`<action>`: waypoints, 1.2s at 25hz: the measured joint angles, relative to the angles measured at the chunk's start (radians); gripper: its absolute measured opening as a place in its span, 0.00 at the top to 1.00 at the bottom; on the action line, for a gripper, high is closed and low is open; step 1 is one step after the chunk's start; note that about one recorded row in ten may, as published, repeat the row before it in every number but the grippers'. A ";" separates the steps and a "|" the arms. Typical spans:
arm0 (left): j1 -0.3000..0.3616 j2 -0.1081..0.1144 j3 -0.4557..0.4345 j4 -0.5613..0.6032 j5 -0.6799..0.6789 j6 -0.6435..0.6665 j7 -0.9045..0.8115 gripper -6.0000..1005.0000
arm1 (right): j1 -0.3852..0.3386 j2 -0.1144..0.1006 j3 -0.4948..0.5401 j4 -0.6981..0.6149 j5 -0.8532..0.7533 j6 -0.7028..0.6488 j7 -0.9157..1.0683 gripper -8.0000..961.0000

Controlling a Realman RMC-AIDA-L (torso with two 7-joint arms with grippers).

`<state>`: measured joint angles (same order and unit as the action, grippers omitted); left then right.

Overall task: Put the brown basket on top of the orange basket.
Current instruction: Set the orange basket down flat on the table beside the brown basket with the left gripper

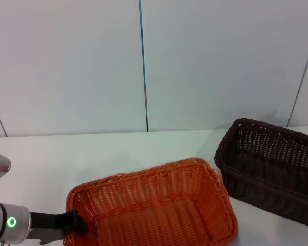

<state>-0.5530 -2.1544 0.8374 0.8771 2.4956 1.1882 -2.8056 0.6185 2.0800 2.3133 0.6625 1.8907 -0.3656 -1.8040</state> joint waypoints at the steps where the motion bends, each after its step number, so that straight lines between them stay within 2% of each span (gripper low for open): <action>1: 0.000 0.000 0.000 0.000 -0.001 0.001 0.006 0.81 | 0.000 0.000 0.000 0.000 0.000 0.000 0.000 0.27; 13: -0.032 0.001 -0.021 0.011 -0.004 -0.029 0.009 0.79 | -0.001 -0.001 0.003 0.002 -0.014 0.001 0.000 0.27; 20: -0.070 0.017 -0.018 -0.013 0.006 -0.018 0.008 0.77 | 0.000 -0.001 0.006 -0.001 -0.015 0.003 0.000 0.27; 30: -0.072 0.025 -0.032 -0.024 0.002 -0.045 0.004 0.75 | 0.005 0.000 0.009 0.001 -0.015 0.006 0.000 0.27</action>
<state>-0.6251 -2.1290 0.8051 0.8534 2.4976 1.1428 -2.8017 0.6239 2.0801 2.3226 0.6632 1.8760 -0.3601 -1.8040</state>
